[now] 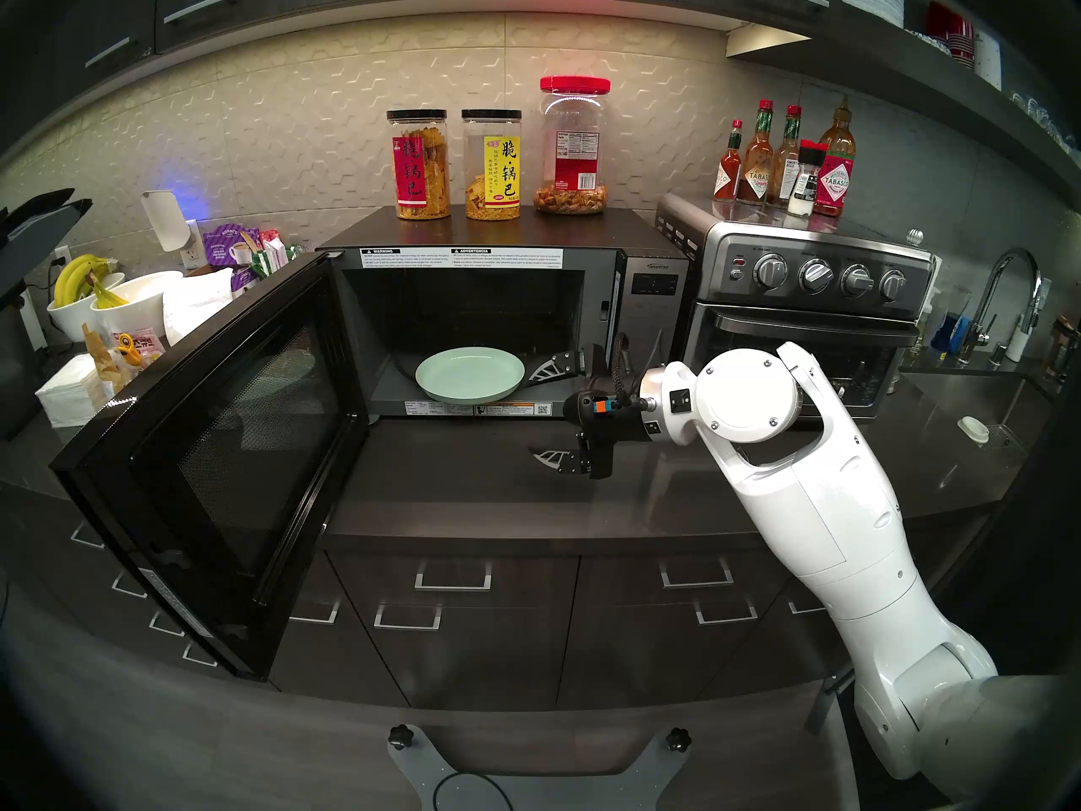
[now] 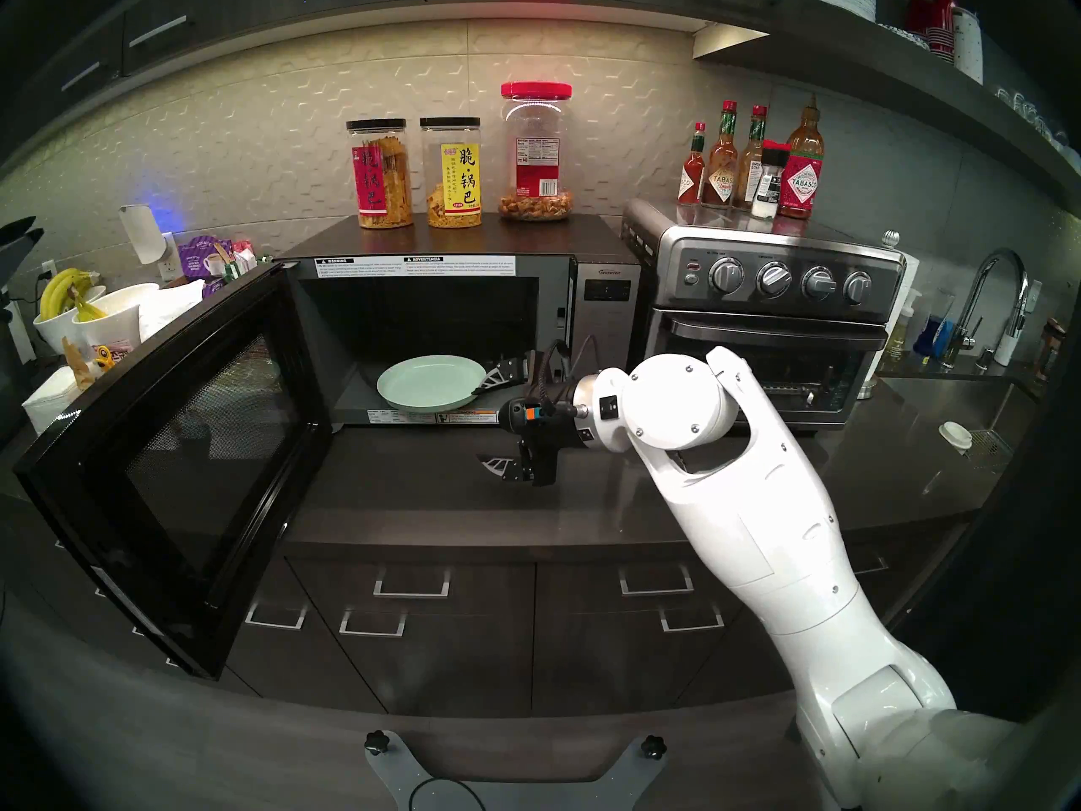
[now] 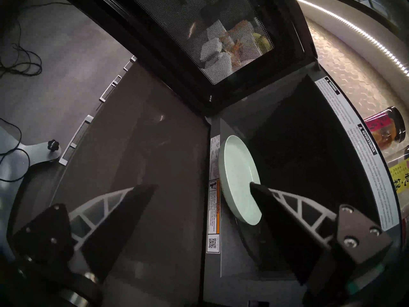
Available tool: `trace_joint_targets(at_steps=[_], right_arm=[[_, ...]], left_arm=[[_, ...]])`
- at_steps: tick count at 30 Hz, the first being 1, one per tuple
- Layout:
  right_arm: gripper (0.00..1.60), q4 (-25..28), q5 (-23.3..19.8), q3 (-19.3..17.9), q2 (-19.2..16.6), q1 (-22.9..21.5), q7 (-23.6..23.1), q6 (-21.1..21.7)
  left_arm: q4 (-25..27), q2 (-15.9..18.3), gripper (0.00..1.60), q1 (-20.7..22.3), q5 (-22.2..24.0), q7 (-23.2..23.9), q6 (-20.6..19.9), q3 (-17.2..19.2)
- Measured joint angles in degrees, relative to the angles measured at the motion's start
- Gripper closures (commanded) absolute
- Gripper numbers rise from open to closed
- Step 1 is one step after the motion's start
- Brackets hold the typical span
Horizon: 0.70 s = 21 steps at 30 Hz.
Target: Open the microwave, put the plate inside, and close the door
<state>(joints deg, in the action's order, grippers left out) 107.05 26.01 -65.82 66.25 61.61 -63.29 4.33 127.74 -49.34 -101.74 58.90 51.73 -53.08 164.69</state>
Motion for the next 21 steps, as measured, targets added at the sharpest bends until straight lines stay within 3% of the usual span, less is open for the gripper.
trace_joint_targets(at_steps=[1, 5, 11, 16, 18, 20, 21], right_arm=[[0.82, 0.0, 0.1, 0.4, 0.1, -0.2, -0.4, 0.3], [0.96, -0.2, 0.4, 1.4, 0.6, -0.7, -1.2, 1.4], [1.01, -1.5, 1.9, 2.8, 1.6, -1.8, -1.9, 2.8], [1.31, -3.1, 3.4, 4.3, 2.6, -3.1, -2.3, 3.9], [1.36, -3.4, 3.7, 4.7, 2.9, -3.4, -2.3, 4.1], [1.60, -4.1, 4.7, 5.7, 3.6, -4.1, -2.3, 4.7], [1.60, -4.4, 5.1, 6.2, 3.9, -4.4, -2.2, 5.0]], left_arm=[[0.0, 0.0, 0.00, 0.0, 0.0, 0.0, 0.0, 0.0], [0.0, 0.0, 0.00, 0.0, 0.0, 0.0, 0.0, 0.0], [0.0, 0.0, 0.00, 0.0, 0.0, 0.0, 0.0, 0.0], [0.0, 0.0, 0.00, 0.0, 0.0, 0.0, 0.0, 0.0], [0.0, 0.0, 0.00, 0.0, 0.0, 0.0, 0.0, 0.0], [0.0, 0.0, 0.00, 0.0, 0.0, 0.0, 0.0, 0.0], [0.0, 0.0, 0.00, 0.0, 0.0, 0.0, 0.0, 0.0]])
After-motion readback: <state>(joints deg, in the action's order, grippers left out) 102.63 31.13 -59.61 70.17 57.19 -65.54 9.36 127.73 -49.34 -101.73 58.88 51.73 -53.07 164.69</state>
